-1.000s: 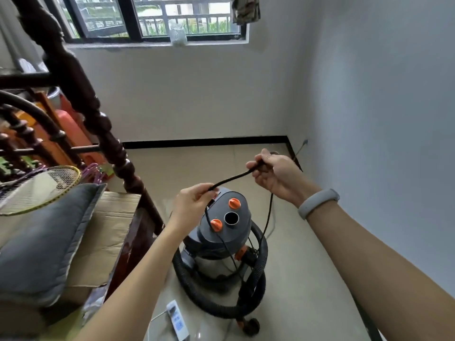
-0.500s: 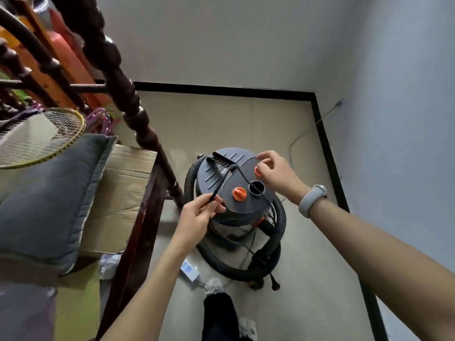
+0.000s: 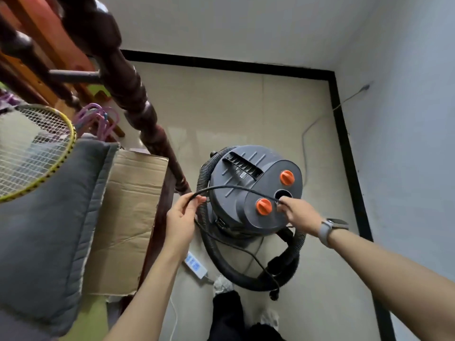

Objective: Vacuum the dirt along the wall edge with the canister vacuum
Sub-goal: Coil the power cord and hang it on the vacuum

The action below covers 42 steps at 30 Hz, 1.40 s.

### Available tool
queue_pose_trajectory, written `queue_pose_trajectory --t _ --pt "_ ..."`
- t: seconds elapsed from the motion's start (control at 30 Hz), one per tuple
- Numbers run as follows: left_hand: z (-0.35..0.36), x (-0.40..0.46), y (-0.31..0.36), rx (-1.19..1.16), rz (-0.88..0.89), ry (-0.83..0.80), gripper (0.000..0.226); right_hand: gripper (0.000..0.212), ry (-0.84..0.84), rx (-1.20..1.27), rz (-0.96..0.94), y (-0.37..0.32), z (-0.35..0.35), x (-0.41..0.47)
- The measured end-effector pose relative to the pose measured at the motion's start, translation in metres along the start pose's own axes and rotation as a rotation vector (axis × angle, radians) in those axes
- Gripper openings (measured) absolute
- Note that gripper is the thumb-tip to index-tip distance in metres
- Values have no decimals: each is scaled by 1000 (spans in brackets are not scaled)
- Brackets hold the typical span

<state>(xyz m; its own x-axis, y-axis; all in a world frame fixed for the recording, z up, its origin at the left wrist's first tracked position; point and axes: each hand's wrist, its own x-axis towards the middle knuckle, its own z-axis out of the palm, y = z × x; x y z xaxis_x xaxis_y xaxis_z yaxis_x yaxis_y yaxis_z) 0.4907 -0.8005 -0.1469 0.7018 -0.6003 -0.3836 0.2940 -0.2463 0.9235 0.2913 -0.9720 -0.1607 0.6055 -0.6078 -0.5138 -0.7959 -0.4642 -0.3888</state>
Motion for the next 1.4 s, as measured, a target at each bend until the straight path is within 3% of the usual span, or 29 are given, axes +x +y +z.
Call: queue_pose_trajectory --t 0.13,0.3,0.43,0.6,0.8,0.87,1.0,1.1,1.17,1.23,1.3,1.4 --pt "24 18 -6 82 -74 -1 21 16 516 249 -98 -15 -56 21" --pt "42 36 17 -6 95 115 26 19 712 447 -270 -43 -102 29" --pt "44 43 28 141 206 183 19 20 812 466 -415 -64 -136 28" --pt "56 54 52 211 198 180 13 22 765 335 -610 -106 -165 32" --pt "64 38 77 231 437 17 9 20 553 388 -587 -113 -149 31" --pt "59 37 71 226 423 104 9 13 424 383 -539 -95 -127 25" --pt "36 41 51 297 397 318 12 11 -1 318 -274 -36 -69 12" --pt "20 48 41 70 196 458 22 16 -122 142 -75 14 -30 6" --pt "19 53 43 -217 29 474 26 21 -34 162 5 30 -14 3" --pt "29 52 55 -491 -93 374 27 25 207 318 27 25 -11 5" --pt "44 48 73 -634 -130 187 28 23 389 431 5 9 -19 12" --pt "65 37 107 -750 -165 -157 28 22 383 508 -43 -10 -36 24"
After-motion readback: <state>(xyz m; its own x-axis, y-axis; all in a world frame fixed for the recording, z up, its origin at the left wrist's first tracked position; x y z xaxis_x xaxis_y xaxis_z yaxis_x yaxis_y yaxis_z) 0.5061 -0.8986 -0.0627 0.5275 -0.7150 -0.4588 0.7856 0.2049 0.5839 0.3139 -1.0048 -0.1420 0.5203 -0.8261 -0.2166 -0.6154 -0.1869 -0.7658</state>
